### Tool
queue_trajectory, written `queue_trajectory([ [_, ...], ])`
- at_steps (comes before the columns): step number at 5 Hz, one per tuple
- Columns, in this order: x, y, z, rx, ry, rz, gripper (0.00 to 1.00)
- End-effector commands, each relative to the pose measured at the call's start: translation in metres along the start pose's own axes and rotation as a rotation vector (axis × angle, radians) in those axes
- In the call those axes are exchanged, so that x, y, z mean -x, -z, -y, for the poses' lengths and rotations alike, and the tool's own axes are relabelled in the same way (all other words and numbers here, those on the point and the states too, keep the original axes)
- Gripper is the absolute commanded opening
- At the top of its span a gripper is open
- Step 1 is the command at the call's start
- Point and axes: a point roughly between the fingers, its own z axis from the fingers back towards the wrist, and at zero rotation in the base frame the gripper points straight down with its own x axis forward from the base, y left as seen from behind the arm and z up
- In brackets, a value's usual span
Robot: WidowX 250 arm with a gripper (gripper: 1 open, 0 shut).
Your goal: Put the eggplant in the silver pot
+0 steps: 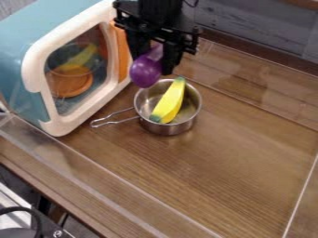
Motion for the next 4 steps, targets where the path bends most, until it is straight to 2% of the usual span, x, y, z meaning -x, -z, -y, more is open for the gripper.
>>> queue_trajectory([
  [1, -0.018, -0.007, 0.003, -0.006, 0.005, 0.063, 0.00],
  [3, -0.032, 0.015, -0.003, -0.016, 0.002, 0.067, 0.00],
  [4, -0.032, 0.015, -0.010, -0.016, 0.018, 0.069, 0.00],
])
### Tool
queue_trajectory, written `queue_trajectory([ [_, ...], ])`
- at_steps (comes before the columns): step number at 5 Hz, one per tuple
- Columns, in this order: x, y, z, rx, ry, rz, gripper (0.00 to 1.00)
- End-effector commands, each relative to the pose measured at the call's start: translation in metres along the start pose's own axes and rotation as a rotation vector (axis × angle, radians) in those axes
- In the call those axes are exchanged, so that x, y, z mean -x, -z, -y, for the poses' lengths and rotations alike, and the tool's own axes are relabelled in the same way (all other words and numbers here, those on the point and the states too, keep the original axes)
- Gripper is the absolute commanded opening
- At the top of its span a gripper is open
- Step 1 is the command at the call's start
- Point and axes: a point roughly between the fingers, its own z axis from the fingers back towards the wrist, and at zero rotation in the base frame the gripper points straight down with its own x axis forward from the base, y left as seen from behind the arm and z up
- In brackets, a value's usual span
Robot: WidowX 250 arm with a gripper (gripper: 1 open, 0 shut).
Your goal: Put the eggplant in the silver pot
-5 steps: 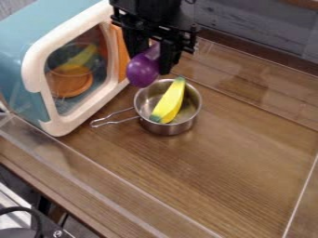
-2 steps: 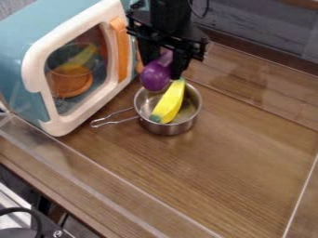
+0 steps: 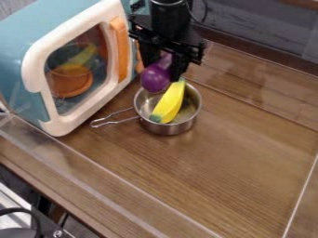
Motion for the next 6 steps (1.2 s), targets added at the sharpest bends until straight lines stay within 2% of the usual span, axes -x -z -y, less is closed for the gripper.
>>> queue_trajectory([
  [1, -0.012, -0.015, -0.010, -0.002, 0.012, 0.065, 0.00],
  [3, -0.014, 0.003, 0.006, -0.005, 0.008, 0.066, 0.00],
  [4, -0.012, 0.013, 0.007, -0.012, -0.026, 0.063, 1.00],
  [5, -0.009, 0.019, 0.010, -0.013, -0.057, 0.058, 1.00],
  [6, -0.016, 0.017, 0.015, -0.024, -0.122, 0.047, 1.00],
])
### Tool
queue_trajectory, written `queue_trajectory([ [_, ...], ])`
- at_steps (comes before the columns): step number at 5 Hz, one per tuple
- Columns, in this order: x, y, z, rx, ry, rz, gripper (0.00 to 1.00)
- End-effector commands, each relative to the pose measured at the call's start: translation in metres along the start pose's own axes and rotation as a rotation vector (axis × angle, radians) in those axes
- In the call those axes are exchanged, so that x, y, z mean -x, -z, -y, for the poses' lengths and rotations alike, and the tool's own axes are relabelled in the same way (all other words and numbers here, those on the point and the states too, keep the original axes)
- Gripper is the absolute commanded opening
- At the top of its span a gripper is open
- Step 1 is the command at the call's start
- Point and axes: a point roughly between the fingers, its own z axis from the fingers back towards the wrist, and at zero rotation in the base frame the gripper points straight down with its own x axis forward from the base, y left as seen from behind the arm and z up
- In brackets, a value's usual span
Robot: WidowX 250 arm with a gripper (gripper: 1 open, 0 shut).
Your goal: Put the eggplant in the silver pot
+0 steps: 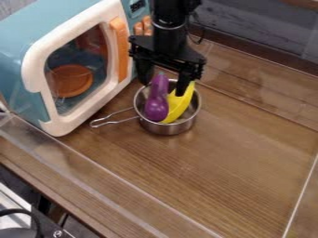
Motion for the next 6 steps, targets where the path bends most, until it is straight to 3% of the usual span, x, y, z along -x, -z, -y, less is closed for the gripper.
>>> queue_trajectory([
  [1, -0.012, -0.010, 0.000, 0.002, -0.022, 0.044, 1.00],
  [5, -0.003, 0.002, -0.021, -0.001, -0.099, 0.017, 1.00],
  [6, -0.007, -0.003, -0.014, 0.007, -0.077, 0.015, 1.00],
])
